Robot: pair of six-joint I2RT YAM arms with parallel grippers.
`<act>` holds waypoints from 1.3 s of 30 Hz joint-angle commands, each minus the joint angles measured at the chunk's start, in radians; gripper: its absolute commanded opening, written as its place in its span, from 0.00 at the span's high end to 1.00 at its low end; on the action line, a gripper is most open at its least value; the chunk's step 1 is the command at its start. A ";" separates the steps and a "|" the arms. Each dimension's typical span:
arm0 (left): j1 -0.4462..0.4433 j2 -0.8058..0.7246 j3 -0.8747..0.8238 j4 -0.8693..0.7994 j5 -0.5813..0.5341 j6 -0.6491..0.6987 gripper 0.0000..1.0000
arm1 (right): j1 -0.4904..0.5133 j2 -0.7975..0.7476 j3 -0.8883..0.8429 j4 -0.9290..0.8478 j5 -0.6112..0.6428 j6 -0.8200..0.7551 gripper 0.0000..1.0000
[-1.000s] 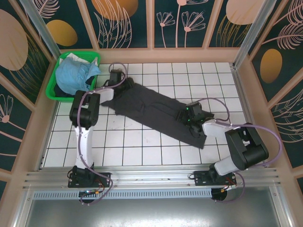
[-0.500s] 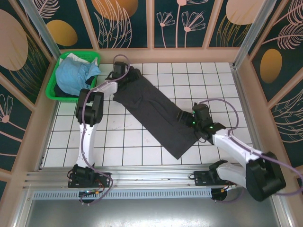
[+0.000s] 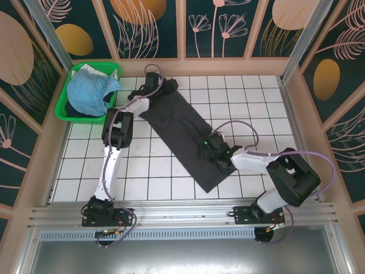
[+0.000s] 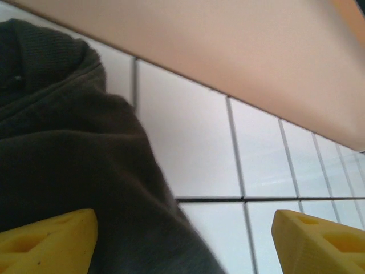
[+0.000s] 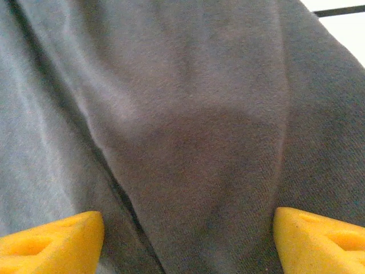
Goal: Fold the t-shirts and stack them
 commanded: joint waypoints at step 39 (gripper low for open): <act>-0.148 -0.040 0.043 0.040 -0.019 0.045 0.09 | 0.239 -0.069 -0.074 -0.086 -0.065 0.246 0.52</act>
